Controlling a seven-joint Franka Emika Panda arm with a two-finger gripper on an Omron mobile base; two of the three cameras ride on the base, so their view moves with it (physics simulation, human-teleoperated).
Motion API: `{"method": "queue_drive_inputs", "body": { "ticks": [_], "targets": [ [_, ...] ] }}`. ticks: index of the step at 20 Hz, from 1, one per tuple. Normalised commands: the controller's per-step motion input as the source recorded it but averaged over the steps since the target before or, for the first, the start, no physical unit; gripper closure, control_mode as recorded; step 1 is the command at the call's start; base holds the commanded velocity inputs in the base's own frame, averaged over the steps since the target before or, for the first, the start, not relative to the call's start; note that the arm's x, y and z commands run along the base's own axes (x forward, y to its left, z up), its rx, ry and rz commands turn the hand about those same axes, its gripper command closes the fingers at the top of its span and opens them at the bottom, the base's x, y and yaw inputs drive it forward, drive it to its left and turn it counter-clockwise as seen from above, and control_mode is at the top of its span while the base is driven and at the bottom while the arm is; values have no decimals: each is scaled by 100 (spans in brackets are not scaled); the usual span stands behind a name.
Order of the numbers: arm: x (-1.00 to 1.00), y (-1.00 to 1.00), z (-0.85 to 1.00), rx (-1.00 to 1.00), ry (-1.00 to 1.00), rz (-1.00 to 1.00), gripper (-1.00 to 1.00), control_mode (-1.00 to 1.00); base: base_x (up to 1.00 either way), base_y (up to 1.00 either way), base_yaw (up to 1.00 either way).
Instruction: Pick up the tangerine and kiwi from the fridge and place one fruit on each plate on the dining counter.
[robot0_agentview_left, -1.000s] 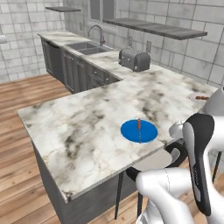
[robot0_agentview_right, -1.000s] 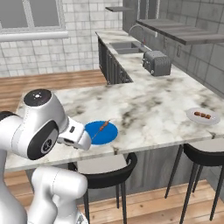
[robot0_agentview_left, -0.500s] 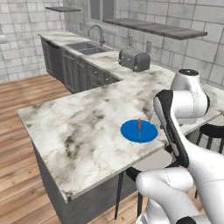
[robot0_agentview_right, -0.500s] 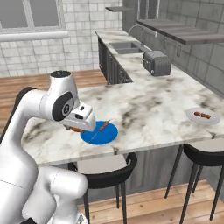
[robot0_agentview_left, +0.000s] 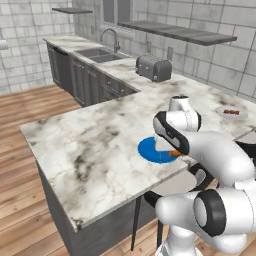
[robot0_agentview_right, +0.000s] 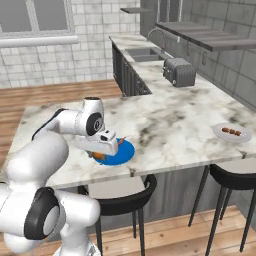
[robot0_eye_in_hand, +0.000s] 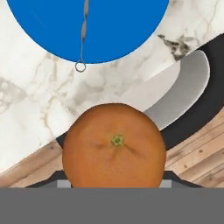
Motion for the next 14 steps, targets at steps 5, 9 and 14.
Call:
{"method": "queue_drive_inputs", "body": {
  "ticks": [5,9,14],
  "targets": [
    [61,-3,-14,0,3,0,100,-100,0,0,0],
    [51,0,0,0,-8,2,100,-100,0,0,0],
    [49,0,-40,0,-14,5,100,-100,0,0,0]
  ]
}}
